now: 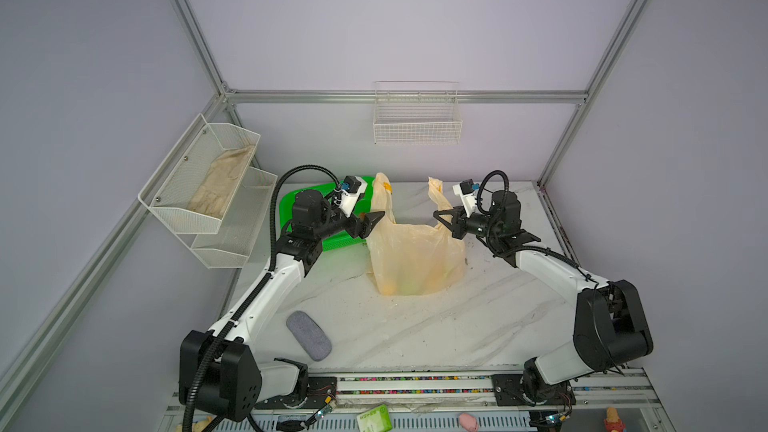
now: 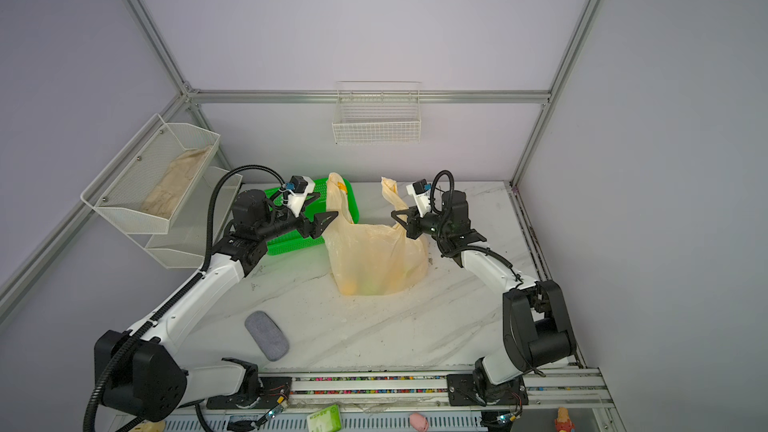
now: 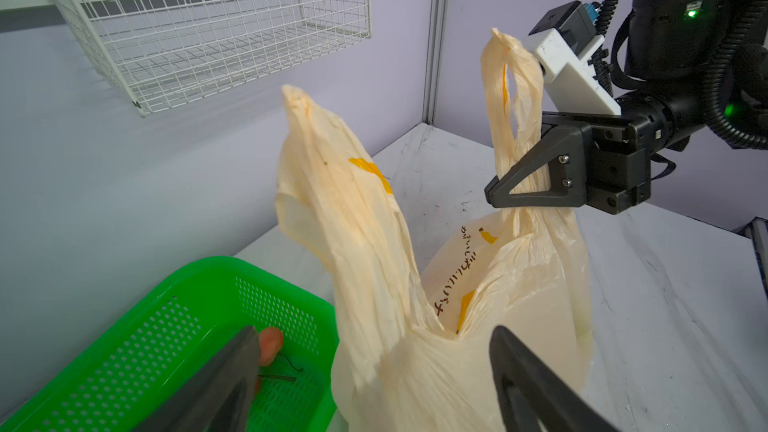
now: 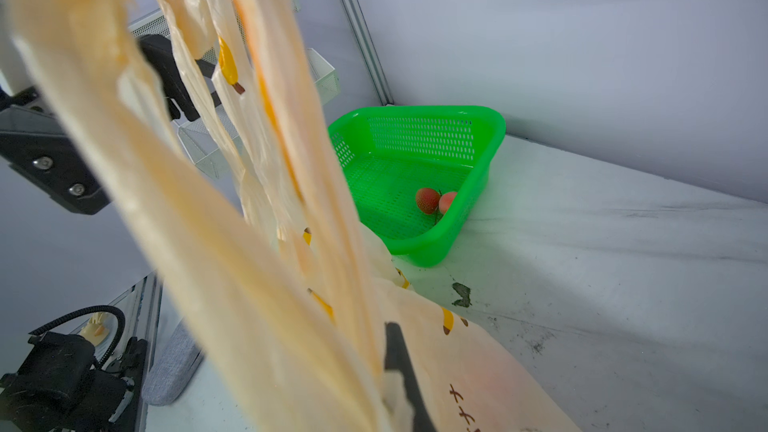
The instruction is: Place the fake fruits into the plastic bag and tie a complex knot
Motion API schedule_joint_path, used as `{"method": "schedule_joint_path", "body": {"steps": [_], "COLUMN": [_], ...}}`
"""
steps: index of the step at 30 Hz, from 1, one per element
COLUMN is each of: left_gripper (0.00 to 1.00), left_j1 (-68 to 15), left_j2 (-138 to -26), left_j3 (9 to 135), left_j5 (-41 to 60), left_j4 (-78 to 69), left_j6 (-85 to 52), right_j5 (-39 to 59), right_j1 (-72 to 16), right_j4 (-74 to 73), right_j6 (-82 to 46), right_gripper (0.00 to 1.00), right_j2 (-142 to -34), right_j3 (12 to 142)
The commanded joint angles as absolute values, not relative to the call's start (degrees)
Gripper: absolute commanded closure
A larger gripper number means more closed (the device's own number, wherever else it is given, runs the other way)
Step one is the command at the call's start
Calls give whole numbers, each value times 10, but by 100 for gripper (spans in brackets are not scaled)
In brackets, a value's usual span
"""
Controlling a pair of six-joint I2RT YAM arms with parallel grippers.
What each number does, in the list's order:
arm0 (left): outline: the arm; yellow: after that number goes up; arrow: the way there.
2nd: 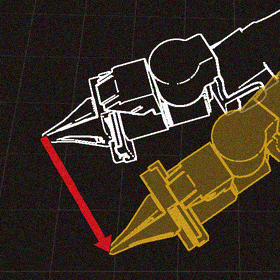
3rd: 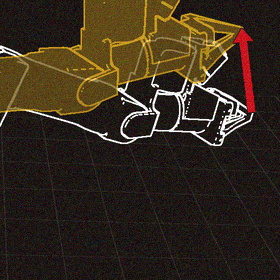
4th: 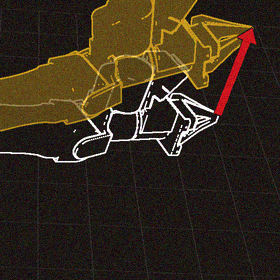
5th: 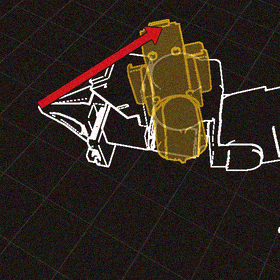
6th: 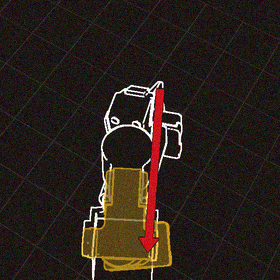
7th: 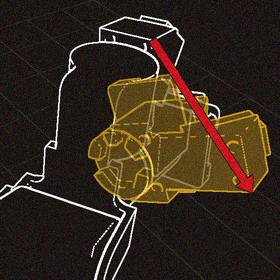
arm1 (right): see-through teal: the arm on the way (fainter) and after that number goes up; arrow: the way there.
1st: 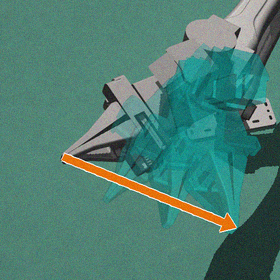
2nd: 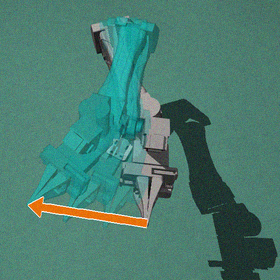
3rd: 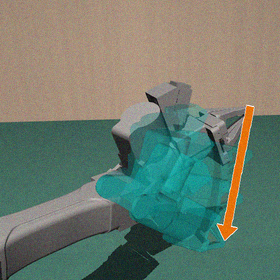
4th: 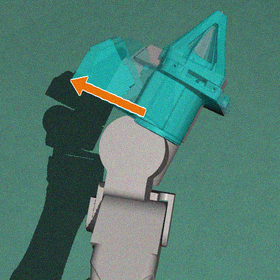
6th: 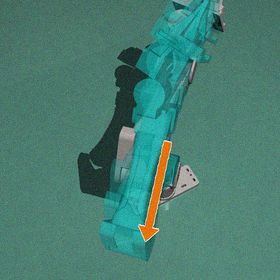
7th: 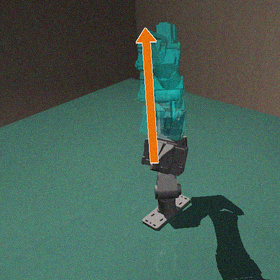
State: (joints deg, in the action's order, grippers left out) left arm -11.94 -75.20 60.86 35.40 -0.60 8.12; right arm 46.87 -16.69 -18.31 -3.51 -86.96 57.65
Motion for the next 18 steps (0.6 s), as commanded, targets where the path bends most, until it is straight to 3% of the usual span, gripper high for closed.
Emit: {"method": "schedule_joint_path", "body": {"steps": [1, 5, 12, 18], "left_gripper": [16, 19, 37, 39], "left_j1": [-94, -80, -68, -69], "left_j2": [-772, -804, -887, -939], "left_j3": [596, 612, 658, 696], "left_j5": [472, 531, 590, 632], "left_j4": [-34, -58, -68, -95], "left_j6": [112, 109, 98, 76], "right_j5": [479, 479, 478, 480], "right_j1": [-163, -163, -163, -163], "right_j4": [-183, -177, -170, -186], "right_j6": [-22, -18, -11, -20], "right_gripper": [100, 100, 100, 100], "right_j2": [-854, -858, -856, -855], "right_j3": [597, 601, 606, 597]}}
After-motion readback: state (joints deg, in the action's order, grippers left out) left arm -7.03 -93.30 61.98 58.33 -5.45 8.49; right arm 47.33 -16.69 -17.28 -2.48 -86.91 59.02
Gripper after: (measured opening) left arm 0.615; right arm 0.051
